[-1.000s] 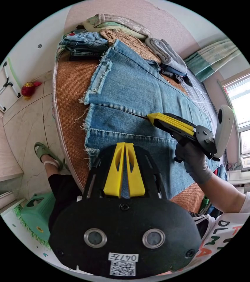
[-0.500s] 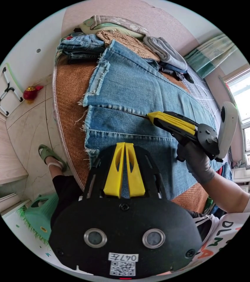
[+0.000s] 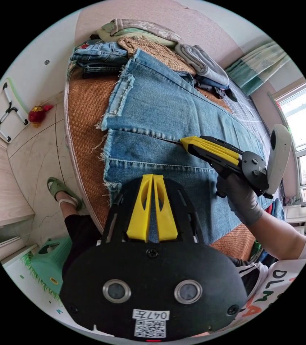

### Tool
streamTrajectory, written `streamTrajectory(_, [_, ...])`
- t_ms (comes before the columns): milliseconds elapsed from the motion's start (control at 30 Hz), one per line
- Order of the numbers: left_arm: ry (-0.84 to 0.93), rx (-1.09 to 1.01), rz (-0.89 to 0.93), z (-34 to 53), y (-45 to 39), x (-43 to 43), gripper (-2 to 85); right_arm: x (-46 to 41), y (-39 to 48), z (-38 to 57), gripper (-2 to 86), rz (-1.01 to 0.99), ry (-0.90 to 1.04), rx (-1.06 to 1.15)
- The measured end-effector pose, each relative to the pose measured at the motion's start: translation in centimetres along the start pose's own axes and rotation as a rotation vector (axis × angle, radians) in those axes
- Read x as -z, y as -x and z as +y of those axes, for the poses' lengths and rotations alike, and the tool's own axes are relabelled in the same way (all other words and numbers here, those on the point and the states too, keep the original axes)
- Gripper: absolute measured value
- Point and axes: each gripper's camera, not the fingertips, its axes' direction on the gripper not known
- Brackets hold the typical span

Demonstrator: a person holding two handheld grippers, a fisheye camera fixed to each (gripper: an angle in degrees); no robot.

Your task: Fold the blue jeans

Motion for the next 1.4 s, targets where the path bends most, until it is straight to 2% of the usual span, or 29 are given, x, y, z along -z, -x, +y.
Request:
streamTrajectory(700, [0.001, -0.006, -0.012, -4.1, -0.9, 7.9, -1.0, -5.7, -7.4, 13.4, -1.3, 0.003, 0.002, 0.002])
streamTrajectory(833, [0.002, -0.011, -0.022, -4.9, -1.9, 9.8, -1.0, -6.1, -11.3, 16.3, -1.3, -0.088, 0.052, -0.025])
streamTrajectory(967, [0.003, -0.027, -0.038, -6.0, -3.3, 12.1, -1.0, -0.2, -18.9, 24.6, -1.2, -0.018, -0.127, -0.041])
streamTrajectory(1167, [-0.002, -0.042, -0.058, -7.4, -5.8, 15.7, -1.0, 6.4, -30.2, 46.5, -0.7, 0.234, -0.029, -0.282])
streamTrajectory(1233, [0.001, -0.075, -0.112, -7.8, -7.7, 16.8, -1.0, 8.1, -31.6, 52.8, -0.6, 0.276, 0.011, -0.337])
streamTrajectory(1300, [0.004, -0.147, -0.237, -8.2, -11.4, 17.9, -1.0, 7.8, -32.8, 59.3, -0.6, 0.288, 0.133, -0.387])
streamTrajectory(1400, [0.010, -0.253, -0.438, -8.2, -16.7, 18.5, -1.0, 5.8, -33.6, 64.0, -0.6, 0.259, 0.172, -0.387])
